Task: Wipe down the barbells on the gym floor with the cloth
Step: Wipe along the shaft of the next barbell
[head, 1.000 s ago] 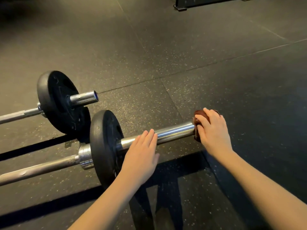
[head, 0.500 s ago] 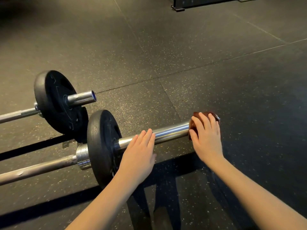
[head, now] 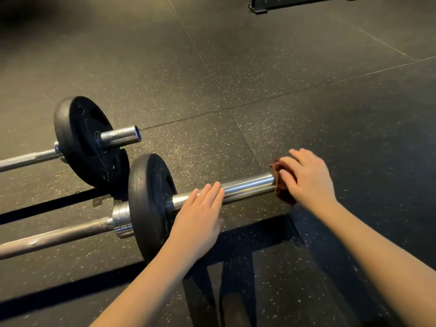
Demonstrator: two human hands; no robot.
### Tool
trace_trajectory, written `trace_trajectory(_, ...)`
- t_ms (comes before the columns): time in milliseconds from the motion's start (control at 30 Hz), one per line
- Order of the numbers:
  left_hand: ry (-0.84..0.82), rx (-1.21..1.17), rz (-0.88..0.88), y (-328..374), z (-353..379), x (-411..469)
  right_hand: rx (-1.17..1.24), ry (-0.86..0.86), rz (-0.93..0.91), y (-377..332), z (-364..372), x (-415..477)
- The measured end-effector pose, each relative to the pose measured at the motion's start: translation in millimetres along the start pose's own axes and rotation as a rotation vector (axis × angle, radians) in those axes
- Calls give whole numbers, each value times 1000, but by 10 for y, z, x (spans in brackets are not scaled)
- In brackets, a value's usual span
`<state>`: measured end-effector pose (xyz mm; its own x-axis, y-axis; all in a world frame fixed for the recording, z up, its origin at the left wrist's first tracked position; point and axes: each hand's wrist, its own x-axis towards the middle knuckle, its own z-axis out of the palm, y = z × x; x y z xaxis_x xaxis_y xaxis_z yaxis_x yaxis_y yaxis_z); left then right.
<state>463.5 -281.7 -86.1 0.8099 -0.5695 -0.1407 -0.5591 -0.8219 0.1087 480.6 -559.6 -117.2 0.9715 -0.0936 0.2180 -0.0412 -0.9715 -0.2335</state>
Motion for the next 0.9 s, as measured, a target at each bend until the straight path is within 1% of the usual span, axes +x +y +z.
trace_trajectory(67, -11, 1, 4, -10, -13, -9, 20, 28, 229, -157, 52, 32)
trace_trajectory(100, -20, 8, 6, -9, -25, -13, 56, 49, 264, -317, 100, 3)
trace_trajectory(133, -24, 13, 7, -10, -40, -16, 94, 58, 213, -477, 136, -49)
trace_trajectory(167, -27, 19, 10, -11, -55, -19, 129, 50, 85, -590, 163, -113)
trace_trajectory(233, -29, 39, 25, -32, -72, -31, 152, -28, -173, -546, 167, -181)
trace_trajectory(267, -27, 46, 33, -50, -74, -40, 125, -59, -212, -447, 142, -138)
trace_trajectory(300, -23, 52, 38, -69, -74, -53, 90, -62, -178, -355, 127, -76)
trace_trajectory(367, -29, 86, 38, -89, -70, -84, 95, -22, 37, -300, 140, -14)
trace_trajectory(400, -39, 106, 40, -89, -72, -93, 129, -15, 141, -386, 165, -34)
trace_trajectory(433, -47, 120, 44, -83, -77, -99, 154, -11, 186, -517, 211, -88)
trace_trajectory(467, -52, 132, 48, -81, -86, -98, 164, -5, 161, -646, 253, -163)
trace_trajectory(500, -56, 144, 56, -86, -104, -94, 162, -12, 68, -737, 281, -235)
trace_trajectory(567, -70, 168, 79, -136, -159, -88, 157, -108, -135, -694, 241, -244)
trace_trajectory(633, -90, 209, 96, -190, -203, -94, 133, -207, -205, -512, 174, -59)
trace_trajectory(667, -94, 238, 104, -205, -216, -106, 115, -199, -172, -467, 157, 31)
trace_trajectory(767, -98, 291, 125, -168, -269, -148, 143, -39, 139, -691, 193, -13)
trace_trajectory(800, -80, 289, 134, -165, -288, -159, 160, -9, 156, -827, 241, -103)
trace_trajectory(833, -49, 300, 149, -169, -326, -179, 172, 2, 86, -932, 277, -206)
trace_trajectory(900, 47, 278, 159, -235, -339, -209, 193, -48, -143, -907, 293, -306)
